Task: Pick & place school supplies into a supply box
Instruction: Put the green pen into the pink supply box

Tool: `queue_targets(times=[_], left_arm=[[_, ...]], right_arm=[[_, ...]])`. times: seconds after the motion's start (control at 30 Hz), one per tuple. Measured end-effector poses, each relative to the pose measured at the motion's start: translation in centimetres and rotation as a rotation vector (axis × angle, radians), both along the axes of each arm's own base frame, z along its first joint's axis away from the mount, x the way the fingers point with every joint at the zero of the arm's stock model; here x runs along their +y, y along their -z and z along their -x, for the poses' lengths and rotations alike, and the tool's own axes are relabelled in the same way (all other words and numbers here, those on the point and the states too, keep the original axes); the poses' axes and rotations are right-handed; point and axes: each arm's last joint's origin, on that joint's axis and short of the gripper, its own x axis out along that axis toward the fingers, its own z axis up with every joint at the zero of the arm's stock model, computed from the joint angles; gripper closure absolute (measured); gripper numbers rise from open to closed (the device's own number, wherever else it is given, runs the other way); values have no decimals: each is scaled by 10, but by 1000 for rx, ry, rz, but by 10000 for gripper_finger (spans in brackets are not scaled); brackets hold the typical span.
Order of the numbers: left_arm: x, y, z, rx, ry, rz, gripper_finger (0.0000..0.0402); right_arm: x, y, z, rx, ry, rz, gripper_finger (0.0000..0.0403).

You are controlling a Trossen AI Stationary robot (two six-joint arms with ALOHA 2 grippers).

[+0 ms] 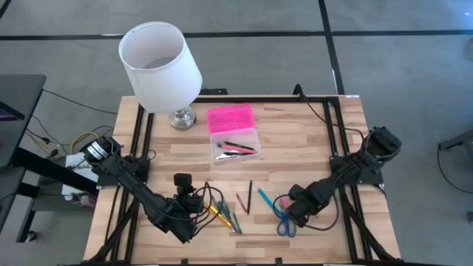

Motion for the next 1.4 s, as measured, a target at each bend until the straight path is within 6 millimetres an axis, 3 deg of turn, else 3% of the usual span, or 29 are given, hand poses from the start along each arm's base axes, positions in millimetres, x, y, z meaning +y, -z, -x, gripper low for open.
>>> queue_targets(times=[0.27, 0.53, 0.7, 1.03, 1.4], left_arm=[[0, 0, 0, -9, -14, 5, 274], [0, 0, 0, -11, -15, 3, 274], [0, 0, 0, -12, -14, 1, 274], [0, 0, 0, -21, -12, -13, 274], [1, 0, 0, -23, -10, -16, 274]], right_arm=[[-18, 0, -5, 22, -14, 73, 386], [-44, -7, -12, 17, -64, 361, 397], [-62, -16, -27, -27, -77, 474, 389], [-112, -46, -82, -157, -253, 538, 391], [-159, -84, -141, -527, -540, 550, 391]])
